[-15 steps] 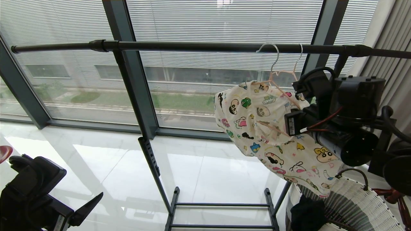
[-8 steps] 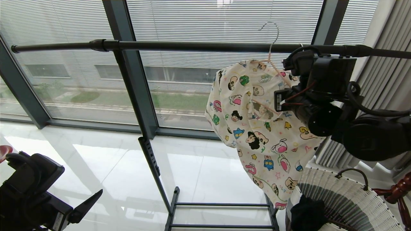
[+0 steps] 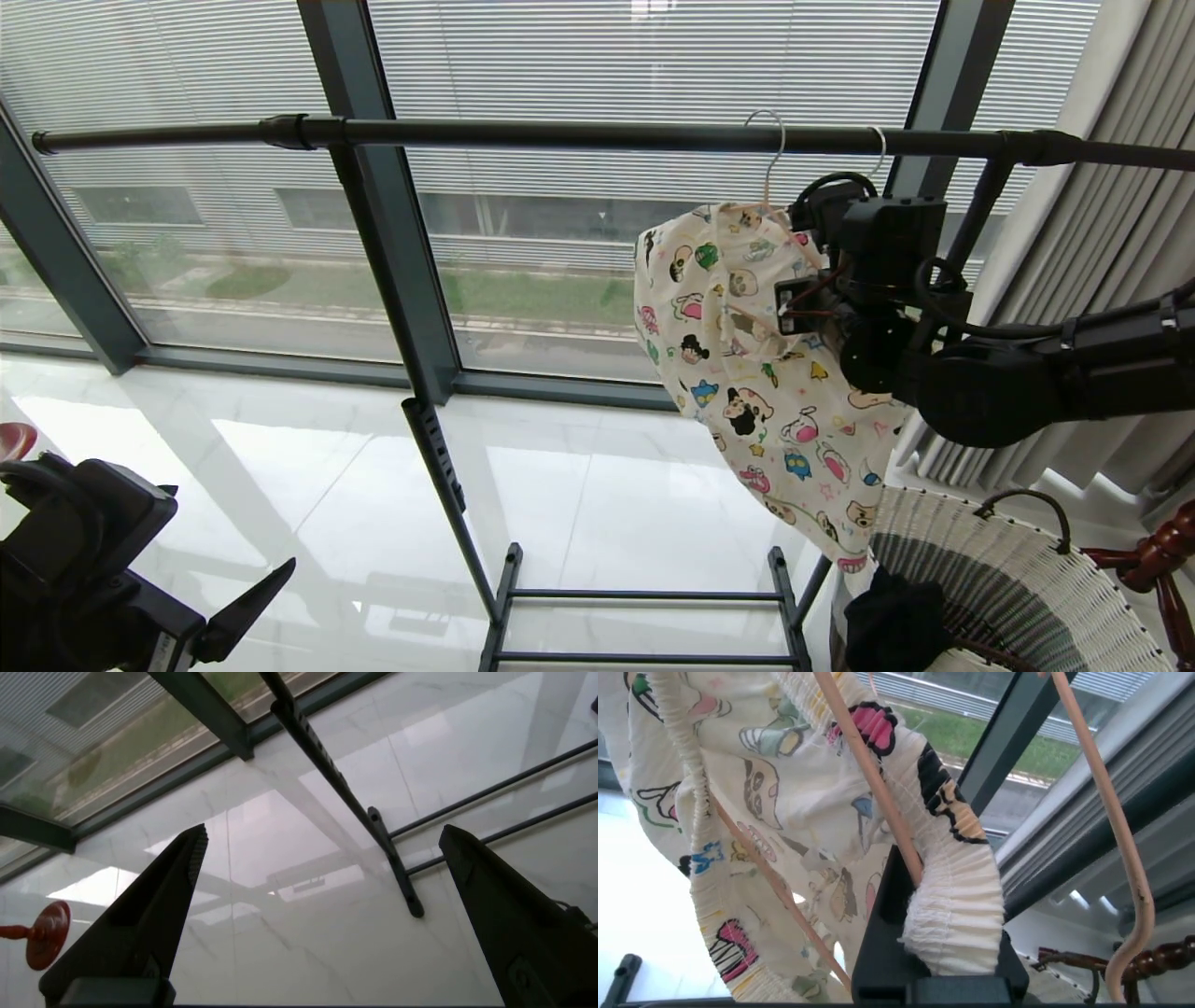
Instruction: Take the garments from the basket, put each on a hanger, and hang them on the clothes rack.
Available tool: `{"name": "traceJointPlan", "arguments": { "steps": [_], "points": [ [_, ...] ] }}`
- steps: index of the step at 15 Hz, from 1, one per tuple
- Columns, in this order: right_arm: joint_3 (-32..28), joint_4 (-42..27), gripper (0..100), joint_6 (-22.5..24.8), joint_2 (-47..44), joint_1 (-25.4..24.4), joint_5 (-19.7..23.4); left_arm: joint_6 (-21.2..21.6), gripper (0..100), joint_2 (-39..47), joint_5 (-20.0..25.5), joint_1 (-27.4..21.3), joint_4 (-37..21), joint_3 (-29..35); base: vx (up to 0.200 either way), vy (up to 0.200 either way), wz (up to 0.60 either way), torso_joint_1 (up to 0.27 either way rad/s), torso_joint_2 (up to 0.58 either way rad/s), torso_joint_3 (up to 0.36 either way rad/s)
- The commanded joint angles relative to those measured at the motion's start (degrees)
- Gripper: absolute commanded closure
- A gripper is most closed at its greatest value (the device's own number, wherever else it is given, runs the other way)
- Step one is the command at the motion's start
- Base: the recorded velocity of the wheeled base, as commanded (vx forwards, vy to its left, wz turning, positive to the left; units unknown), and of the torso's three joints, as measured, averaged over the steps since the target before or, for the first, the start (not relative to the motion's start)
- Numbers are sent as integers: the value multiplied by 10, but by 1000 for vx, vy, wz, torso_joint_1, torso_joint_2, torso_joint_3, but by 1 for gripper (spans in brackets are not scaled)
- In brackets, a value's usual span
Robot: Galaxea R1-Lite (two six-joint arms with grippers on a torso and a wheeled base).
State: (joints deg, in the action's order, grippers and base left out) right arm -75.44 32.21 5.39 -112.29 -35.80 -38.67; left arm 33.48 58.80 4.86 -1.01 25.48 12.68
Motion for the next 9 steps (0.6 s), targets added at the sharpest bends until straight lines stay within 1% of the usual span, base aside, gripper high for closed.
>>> {"name": "traceJointPlan", "arguments": {
  "steps": [1, 6, 7, 9],
  "points": [
    [-12, 0, 100, 1, -14, 0, 0, 0, 0, -5, 0, -1, 0, -1, 0, 0, 0, 0, 0, 0],
    [-16, 0, 100, 1, -18, 0, 0, 0, 0, -5, 0, -2, 0, -6, 0, 0, 0, 0, 0, 0],
    [-16, 0, 0, 1, -18, 0, 0, 0, 0, -5, 0, -2, 0, -5, 0, 0, 0, 0, 0, 0],
    [-16, 1, 0, -1, -13, -2, 0, -2, 0, -6, 1, -2, 0, -6, 0, 0, 0, 0, 0, 0]
  ]
}}
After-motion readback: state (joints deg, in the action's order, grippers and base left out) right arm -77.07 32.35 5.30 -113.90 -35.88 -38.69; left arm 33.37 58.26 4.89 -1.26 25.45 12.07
